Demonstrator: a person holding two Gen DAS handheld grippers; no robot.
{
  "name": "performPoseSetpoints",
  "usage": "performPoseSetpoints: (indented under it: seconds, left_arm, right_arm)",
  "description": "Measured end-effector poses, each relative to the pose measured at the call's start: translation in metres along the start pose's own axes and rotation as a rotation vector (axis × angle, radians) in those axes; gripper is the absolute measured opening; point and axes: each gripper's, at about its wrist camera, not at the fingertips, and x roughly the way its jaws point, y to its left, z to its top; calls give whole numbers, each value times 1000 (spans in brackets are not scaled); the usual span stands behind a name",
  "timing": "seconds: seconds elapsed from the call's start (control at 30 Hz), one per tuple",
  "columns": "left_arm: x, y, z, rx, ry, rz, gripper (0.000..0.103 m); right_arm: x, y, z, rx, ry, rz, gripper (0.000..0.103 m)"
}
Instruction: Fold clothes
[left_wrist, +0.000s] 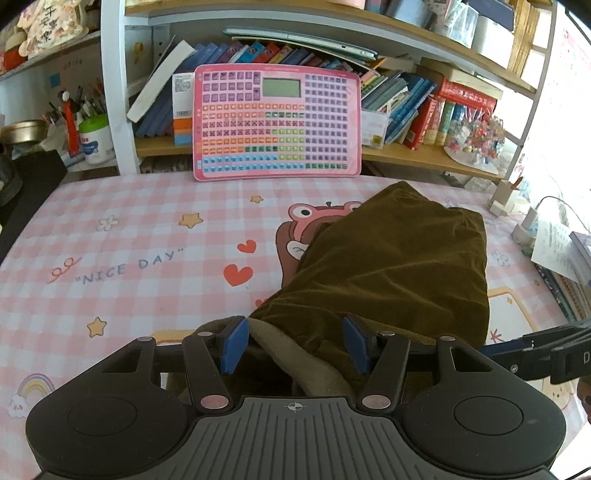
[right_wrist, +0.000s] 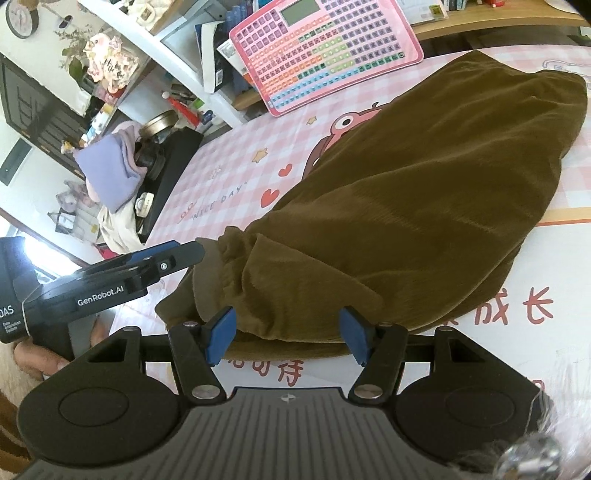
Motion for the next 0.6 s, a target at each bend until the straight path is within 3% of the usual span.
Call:
performPoseSetpoints:
  seconds: [0.33,0.6]
  left_arm:
    - [16,-4,-4,104,48,-69,58]
    - [15,-19,-21,397,117,-184,64]
  right_arm:
    - [-3,-15,-8,102,-56,-105,60]
    - [-7,-26,-18,265,-137,-224,60]
